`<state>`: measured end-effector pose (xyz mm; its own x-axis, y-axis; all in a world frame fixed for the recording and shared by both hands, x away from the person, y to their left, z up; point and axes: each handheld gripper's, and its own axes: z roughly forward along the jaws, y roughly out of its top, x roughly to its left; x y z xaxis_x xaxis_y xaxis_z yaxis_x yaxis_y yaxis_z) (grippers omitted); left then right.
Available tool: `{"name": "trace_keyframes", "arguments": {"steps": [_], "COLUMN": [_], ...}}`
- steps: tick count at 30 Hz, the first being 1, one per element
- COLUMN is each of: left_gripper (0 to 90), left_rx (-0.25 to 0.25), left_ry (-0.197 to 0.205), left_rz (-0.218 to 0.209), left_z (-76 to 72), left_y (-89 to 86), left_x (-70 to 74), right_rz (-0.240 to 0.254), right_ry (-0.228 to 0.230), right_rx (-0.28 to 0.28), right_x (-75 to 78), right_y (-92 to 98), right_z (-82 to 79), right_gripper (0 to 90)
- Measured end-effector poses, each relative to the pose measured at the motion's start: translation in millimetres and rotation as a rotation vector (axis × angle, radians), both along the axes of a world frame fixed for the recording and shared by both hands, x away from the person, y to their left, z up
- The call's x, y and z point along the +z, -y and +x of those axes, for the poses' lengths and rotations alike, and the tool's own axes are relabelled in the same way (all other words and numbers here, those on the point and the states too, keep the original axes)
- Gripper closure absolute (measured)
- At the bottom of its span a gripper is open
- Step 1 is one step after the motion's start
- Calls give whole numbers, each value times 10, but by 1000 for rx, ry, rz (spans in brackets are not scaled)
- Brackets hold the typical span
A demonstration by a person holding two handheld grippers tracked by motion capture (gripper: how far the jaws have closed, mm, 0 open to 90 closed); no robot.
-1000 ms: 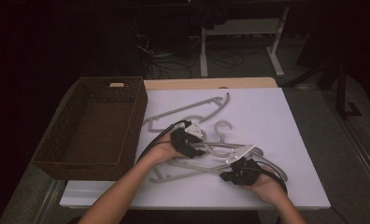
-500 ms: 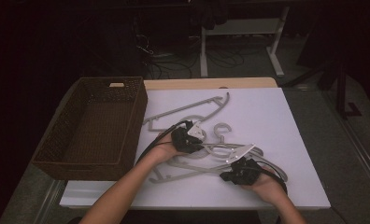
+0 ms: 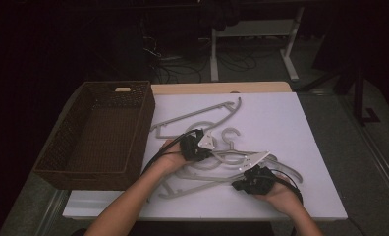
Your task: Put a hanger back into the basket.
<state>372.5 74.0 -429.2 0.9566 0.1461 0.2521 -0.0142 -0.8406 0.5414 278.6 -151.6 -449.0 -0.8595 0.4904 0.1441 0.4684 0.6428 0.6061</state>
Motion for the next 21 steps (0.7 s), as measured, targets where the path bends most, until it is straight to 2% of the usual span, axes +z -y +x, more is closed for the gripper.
{"name": "trace_keyframes", "arguments": {"steps": [4,6,8,13,16,21], "left_gripper": [830,831,831,831,830,830], "left_rx": [17,22,43,86,122,189], "left_ry": [38,50,62,69,81,68], "left_rz": [-20,-26,-53,-92,-105,-150], "left_z": [-36,-41,-47,-43,-28,36], "left_y": [-37,-49,-89,-173,-234,-421], "left_x": [100,135,251,523,734,1095], "right_rz": [55,62,95,148,184,193], "right_ry": [3,3,3,18,32,53], "right_rx": [3,5,15,29,28,8], "right_x": [56,67,93,136,178,213], "right_y": [32,33,35,37,41,62], "right_z": [-10,-14,-30,-62,-79,-82], "right_gripper": [866,850,787,639,572,495]}}
